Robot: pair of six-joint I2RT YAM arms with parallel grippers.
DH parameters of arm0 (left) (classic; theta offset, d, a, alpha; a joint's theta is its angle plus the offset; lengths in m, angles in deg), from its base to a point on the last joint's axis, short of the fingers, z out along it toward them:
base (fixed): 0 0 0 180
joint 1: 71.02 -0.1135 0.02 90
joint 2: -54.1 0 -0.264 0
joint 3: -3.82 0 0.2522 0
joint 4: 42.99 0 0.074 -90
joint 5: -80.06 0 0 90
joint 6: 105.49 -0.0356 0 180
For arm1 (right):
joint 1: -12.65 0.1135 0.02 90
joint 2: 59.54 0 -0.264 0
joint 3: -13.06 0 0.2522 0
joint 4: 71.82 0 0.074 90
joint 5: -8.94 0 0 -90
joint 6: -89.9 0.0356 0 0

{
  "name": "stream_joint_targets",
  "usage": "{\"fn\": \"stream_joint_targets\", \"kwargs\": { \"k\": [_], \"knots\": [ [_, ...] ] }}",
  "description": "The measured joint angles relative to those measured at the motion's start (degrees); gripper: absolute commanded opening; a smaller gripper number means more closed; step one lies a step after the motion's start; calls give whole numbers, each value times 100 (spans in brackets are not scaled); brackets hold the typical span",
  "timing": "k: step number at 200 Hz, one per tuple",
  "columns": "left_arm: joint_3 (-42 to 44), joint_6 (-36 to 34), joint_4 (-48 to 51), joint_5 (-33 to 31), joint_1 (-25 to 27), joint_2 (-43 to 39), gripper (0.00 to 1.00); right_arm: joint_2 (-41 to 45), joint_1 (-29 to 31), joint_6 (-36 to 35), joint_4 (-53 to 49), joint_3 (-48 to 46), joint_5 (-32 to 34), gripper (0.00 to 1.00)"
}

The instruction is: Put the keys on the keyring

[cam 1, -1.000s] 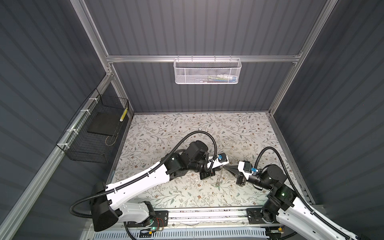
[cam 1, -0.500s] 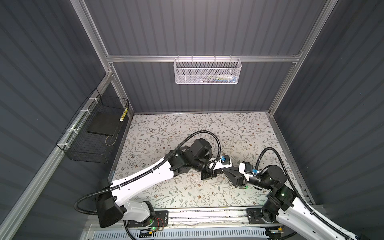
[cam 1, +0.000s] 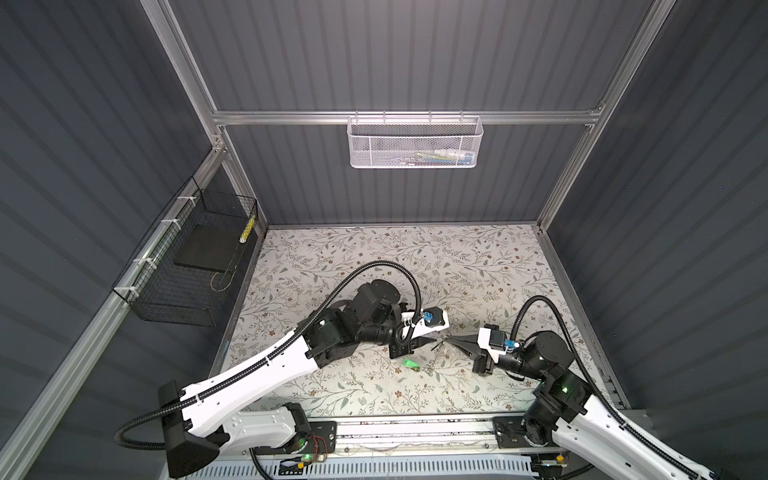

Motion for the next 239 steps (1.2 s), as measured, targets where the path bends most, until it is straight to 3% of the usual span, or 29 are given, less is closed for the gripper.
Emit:
{"fn": "stream_joint_targets", "kwargs": {
  "k": [93,182,204,217,239],
  "knots": [
    [-205,-114,2,389,0,468,26,-20,0,20,83,0,-133,0],
    [-236,-278,105,553,-2,470,0,-155,-31,22,186,0,-227,0],
    [-236,-306,114,568,-2,470,0,-146,-31,24,168,0,-210,13],
    [-245,-326,133,570,0,476,0,-105,-31,20,136,0,-125,26],
    [-409,-345,295,439,0,590,0,37,-26,-68,-63,9,195,37]
  ]
}}
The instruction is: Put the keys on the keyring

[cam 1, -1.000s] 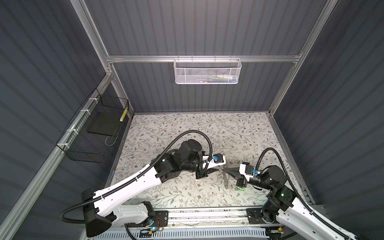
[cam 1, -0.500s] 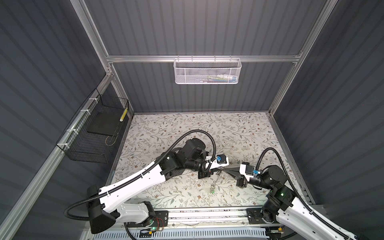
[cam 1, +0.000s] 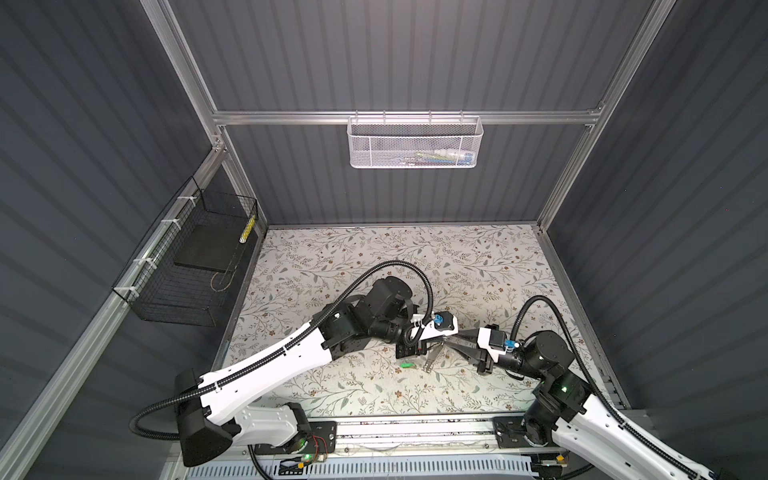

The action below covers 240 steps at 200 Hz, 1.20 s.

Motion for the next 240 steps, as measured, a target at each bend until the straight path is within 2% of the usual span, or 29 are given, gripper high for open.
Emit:
{"fn": "stream_joint_targets", "kwargs": {
  "k": [23,57,111,161,240],
  "knots": [
    [-492,-70,455,-264,0,334,0,111,0,-131,-308,63,398,43],
    [-1322,-197,1191,-560,0,905,0,197,0,-264,-717,210,782,44],
    [-1646,-337,1762,-737,0,1152,0,136,0,-400,-933,343,1093,34],
    [-1738,-365,1954,-741,0,1231,0,-140,0,-361,-848,343,994,28],
    [-1816,-385,2028,-782,0,1303,0,-256,0,-238,-612,343,678,27]
  ]
}}
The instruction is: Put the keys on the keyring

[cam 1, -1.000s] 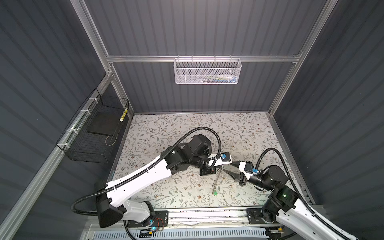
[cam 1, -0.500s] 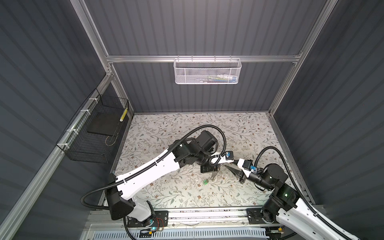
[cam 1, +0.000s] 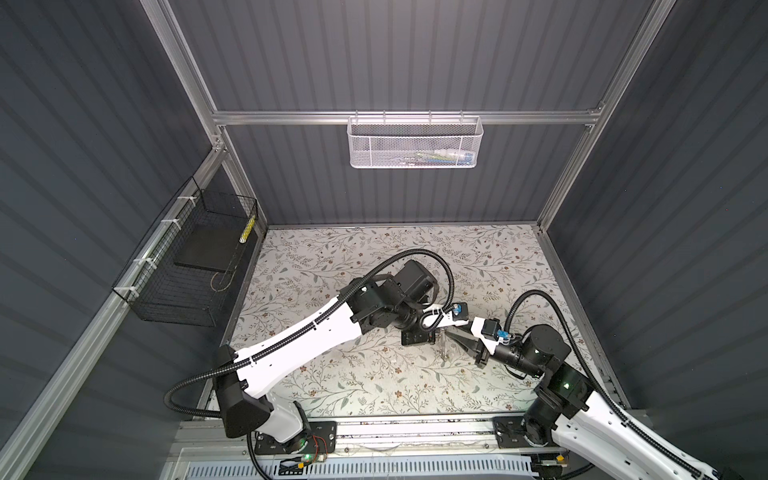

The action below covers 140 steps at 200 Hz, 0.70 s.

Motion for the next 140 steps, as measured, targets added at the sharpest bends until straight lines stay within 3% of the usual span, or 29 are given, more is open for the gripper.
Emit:
{"fn": "stream_joint_targets", "kwargs": {
  "k": [94,108,140],
  "knots": [
    [0,-4,-76,22,-15,0,0,-302,7,96,111,0,-116,0],
    [2,0,-98,4,-15,0,17,-262,4,109,111,0,-118,0],
    [317,50,-468,-83,-33,-225,36,-103,4,136,153,-17,-76,0]
  ]
}}
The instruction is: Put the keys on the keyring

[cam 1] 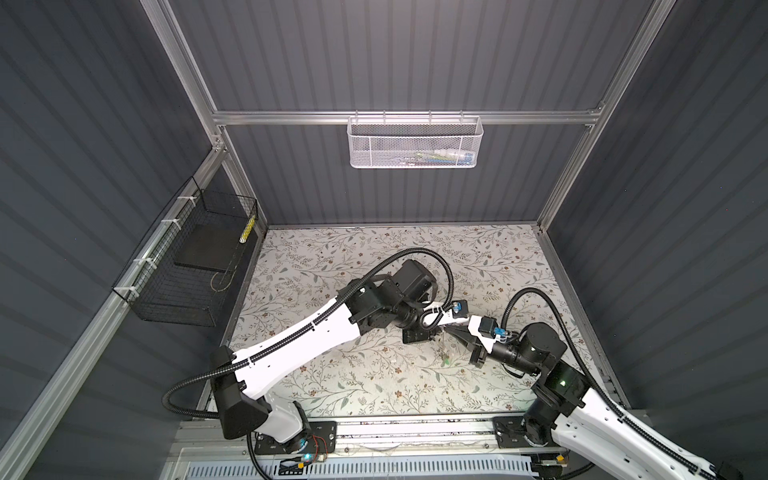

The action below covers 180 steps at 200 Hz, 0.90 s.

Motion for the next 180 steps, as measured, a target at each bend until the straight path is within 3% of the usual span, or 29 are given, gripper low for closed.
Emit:
{"fn": "stream_joint_targets", "kwargs": {
  "k": [35,99,180],
  "knots": [
    [946,286,-621,50,-170,-721,45,107,0,66,125,-48,-2,0],
    [1814,848,-1661,437,-223,-973,47,48,0,166,361,-72,-37,0],
    [2302,1154,-2629,868,-223,-1001,34,94,0,225,509,-179,-46,0]
  ]
}}
